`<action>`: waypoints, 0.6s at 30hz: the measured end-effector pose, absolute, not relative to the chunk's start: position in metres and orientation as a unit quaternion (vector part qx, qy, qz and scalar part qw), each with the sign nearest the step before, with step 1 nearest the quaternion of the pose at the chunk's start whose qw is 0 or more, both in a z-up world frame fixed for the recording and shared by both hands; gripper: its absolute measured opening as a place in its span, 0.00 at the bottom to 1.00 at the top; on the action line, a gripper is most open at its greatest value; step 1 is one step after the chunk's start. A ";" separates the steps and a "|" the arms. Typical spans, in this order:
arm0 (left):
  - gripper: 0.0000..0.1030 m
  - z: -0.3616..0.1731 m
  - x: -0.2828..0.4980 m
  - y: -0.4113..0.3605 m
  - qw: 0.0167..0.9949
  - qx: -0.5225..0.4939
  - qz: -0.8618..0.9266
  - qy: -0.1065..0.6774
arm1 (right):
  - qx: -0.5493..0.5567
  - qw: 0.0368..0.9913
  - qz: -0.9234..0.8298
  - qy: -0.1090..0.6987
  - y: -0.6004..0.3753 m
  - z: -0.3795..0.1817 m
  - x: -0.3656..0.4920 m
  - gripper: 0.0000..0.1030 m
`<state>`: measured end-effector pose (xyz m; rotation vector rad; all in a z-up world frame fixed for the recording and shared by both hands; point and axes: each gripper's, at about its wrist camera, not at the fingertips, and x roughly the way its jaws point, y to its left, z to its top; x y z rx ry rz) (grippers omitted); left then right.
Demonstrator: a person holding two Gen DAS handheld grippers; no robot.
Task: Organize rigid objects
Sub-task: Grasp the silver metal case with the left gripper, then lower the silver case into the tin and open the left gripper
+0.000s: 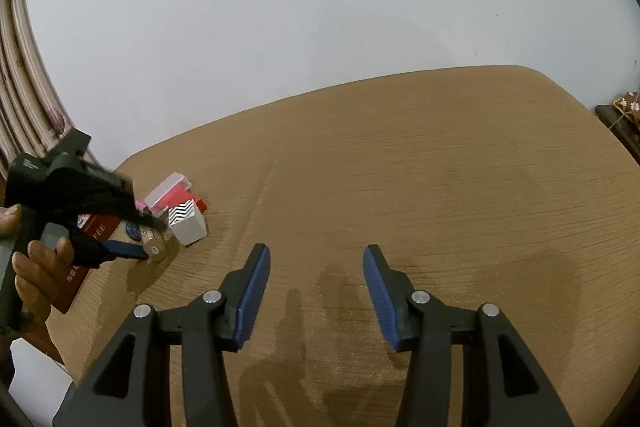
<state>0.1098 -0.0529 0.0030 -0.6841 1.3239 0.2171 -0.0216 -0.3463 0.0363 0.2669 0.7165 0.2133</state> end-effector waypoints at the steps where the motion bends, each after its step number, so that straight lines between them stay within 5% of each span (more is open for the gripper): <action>1: 0.23 0.004 0.109 -0.053 0.730 -0.313 0.102 0.599 | 0.131 0.922 0.104 0.349 -0.348 0.037 -0.022 0.48; 18: 0.17 0.051 0.009 -0.063 0.797 -0.191 0.006 0.574 | 0.130 0.917 0.088 0.367 -0.352 0.035 -0.016 0.48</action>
